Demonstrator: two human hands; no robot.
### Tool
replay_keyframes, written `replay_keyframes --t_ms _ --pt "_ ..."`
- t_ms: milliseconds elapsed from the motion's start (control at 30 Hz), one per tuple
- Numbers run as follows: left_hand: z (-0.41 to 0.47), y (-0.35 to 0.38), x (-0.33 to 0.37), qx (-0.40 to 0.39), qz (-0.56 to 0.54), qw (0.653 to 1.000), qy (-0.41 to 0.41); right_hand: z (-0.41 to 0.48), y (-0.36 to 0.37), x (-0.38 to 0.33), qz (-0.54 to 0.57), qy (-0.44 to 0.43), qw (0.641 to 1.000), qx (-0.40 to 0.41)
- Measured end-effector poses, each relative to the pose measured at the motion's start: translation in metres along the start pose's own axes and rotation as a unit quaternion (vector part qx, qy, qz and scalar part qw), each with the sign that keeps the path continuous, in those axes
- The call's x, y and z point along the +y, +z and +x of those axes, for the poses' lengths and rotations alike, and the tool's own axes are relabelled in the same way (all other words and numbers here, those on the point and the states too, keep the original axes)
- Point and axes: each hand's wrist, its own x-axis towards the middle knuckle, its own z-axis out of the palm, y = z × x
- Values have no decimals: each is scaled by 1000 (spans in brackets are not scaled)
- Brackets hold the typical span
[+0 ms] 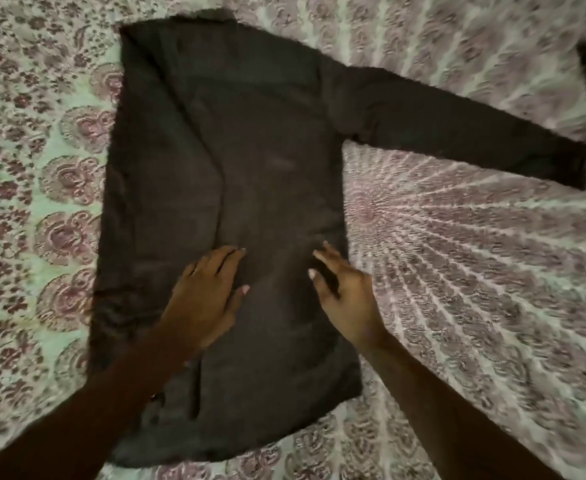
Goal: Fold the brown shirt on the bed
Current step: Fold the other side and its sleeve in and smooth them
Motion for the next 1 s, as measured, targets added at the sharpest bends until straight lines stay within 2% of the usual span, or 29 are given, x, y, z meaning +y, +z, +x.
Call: replay_keyframes --t_ms 133,300,367,467,533,667,733,833,900,1000 --pt "96 5 86 1 -32 998 50 34 -69 50 91 154 982 60" --pt "219 4 192 -33 17 994 99 75 -151 109 188 223 943 159" --pt "248 0 211 -60 35 991 114 88 -164 120 172 233 939 187" --pt "301 7 255 -91 54 985 139 117 -210 170 164 269 910 270" --pt "323 19 267 -123 82 980 134 136 -237 202 112 293 897 311" --pt "326 46 259 -172 58 978 98 168 -270 263 8 372 877 305" --pt "326 52 257 -160 42 982 90 184 -285 276 16 411 863 294" --pt "327 54 258 -159 41 983 82 203 -298 278 29 477 823 309" --pt "328 57 258 -153 36 984 84 211 -299 280 53 465 804 367" --pt "327 60 255 -130 17 987 91 217 -290 276 130 347 805 463"
